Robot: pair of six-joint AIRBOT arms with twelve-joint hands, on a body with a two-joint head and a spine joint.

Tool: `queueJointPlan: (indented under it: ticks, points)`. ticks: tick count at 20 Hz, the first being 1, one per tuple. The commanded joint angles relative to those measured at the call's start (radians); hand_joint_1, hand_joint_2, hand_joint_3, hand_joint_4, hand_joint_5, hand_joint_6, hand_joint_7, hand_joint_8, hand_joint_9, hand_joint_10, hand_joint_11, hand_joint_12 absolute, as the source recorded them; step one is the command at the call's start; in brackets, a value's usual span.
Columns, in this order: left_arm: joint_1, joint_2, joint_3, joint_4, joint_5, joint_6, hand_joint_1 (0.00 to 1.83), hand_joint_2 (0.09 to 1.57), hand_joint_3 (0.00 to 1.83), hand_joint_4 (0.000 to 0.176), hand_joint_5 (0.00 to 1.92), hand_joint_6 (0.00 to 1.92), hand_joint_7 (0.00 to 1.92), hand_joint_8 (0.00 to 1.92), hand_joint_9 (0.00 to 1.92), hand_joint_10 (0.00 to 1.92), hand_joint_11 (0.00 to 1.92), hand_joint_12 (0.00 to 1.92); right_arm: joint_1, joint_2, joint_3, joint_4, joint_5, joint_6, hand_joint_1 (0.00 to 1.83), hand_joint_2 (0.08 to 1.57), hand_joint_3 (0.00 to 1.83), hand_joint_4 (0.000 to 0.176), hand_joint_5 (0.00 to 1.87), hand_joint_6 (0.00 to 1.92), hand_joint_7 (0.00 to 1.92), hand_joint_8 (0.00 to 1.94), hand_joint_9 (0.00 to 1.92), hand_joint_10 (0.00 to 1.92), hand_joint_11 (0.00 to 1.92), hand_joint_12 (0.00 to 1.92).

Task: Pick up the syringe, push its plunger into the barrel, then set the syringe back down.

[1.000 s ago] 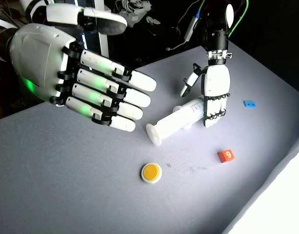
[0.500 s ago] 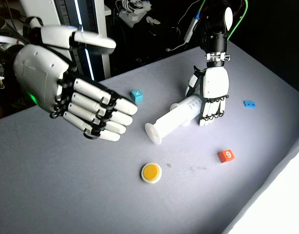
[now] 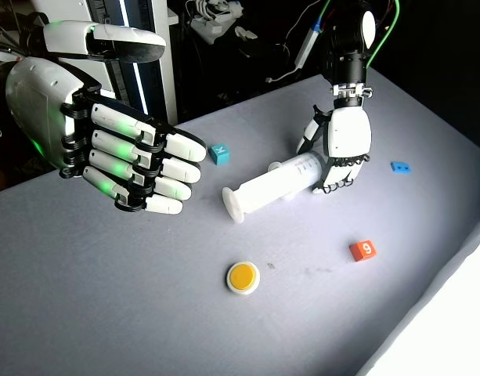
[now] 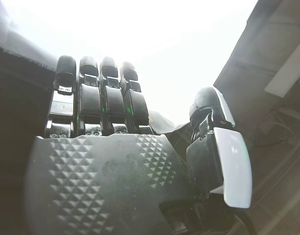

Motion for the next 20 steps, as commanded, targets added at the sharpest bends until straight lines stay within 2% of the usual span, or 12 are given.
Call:
queueJointPlan:
  ticks: [1, 4, 6, 11, 13, 14, 15, 16, 20]
  points:
    - [0.001, -0.005, 0.0, -0.005, -0.012, -0.006, 1.37, 1.11, 0.0, 0.0, 0.93, 1.04, 1.01, 0.88, 0.91, 1.23, 0.69, 1.27, 0.013, 0.003, -0.001, -0.039, 0.124, 0.005, 0.07, 1.22, 0.0, 0.0, 0.3, 0.0, 0.28, 0.0, 0.26, 0.0, 0.0, 0.52]
    - [-0.011, 0.001, 0.002, -0.005, -0.015, -0.006, 1.38, 1.1, 0.0, 0.0, 0.95, 1.0, 1.04, 0.85, 0.94, 1.17, 0.72, 1.23, 0.009, -0.001, -0.003, -0.039, 0.128, 0.005, 0.07, 1.22, 0.0, 0.0, 0.31, 0.0, 0.28, 0.0, 0.26, 0.0, 0.0, 0.53]
    - [-0.021, 0.016, 0.0, -0.005, -0.028, -0.006, 1.37, 1.11, 0.0, 0.0, 0.94, 1.05, 1.02, 0.86, 0.91, 1.2, 0.7, 1.23, 0.01, -0.008, -0.003, -0.039, 0.128, 0.001, 0.11, 1.23, 0.0, 0.0, 0.28, 0.0, 0.26, 0.0, 0.23, 0.0, 0.0, 0.43]
    - [-0.062, 0.074, -0.002, -0.005, -0.059, -0.006, 1.37, 1.11, 0.0, 0.0, 0.94, 1.06, 1.01, 0.9, 0.9, 1.21, 0.66, 1.25, 0.011, -0.033, -0.002, -0.039, 0.116, -0.03, 0.13, 1.22, 0.0, 0.0, 0.26, 0.0, 0.23, 0.0, 0.2, 0.0, 0.0, 0.41]
    - [-0.073, 0.103, -0.01, -0.004, -0.07, -0.005, 1.37, 1.11, 0.0, 0.0, 0.94, 1.06, 1.01, 0.86, 0.91, 1.19, 0.67, 1.23, 0.024, -0.048, -0.002, -0.038, 0.097, -0.063, 0.02, 1.23, 0.0, 0.0, 0.19, 0.0, 0.15, 0.0, 0.12, 0.0, 0.0, 0.24]
    - [-0.081, 0.12, -0.017, -0.004, -0.083, -0.005, 1.37, 1.11, 0.0, 0.0, 0.94, 1.06, 1.02, 0.86, 0.91, 1.19, 0.67, 1.23, 0.039, -0.056, -0.005, -0.014, 0.077, -0.092, 0.0, 1.23, 0.0, 0.0, 0.18, 0.0, 0.14, 0.0, 0.11, 0.0, 0.0, 0.21]
    - [-0.089, 0.134, -0.022, -0.004, -0.098, -0.005, 1.37, 1.11, 0.0, 0.0, 0.93, 1.08, 1.0, 0.89, 0.91, 1.19, 0.67, 1.22, 0.052, -0.064, -0.01, 0.03, 0.061, -0.11, 0.0, 1.21, 0.0, 0.0, 0.11, 0.0, 0.06, 0.01, 0.04, 0.0, 0.0, 0.05]
    - [-0.095, 0.147, -0.026, -0.004, -0.119, -0.005, 1.37, 1.11, 0.0, 0.0, 0.93, 1.1, 1.0, 0.89, 0.91, 1.18, 0.67, 1.21, 0.067, -0.071, -0.012, 0.062, 0.04, -0.112, 0.0, 1.19, 0.0, 0.0, 0.02, 0.0, 0.01, 0.0, 0.01, 0.0, 0.0, 0.01]
    - [-0.116, 0.2, -0.029, -0.004, -0.239, -0.004, 1.37, 1.11, 0.0, 0.0, 0.93, 1.07, 1.01, 0.89, 0.89, 1.21, 0.64, 1.24, 0.125, -0.13, -0.014, 0.147, 0.046, -0.085, 0.0, 1.15, 0.0, 0.0, 0.0, 0.0, 0.0, 0.0, 0.0, 0.0, 0.0, 0.0]
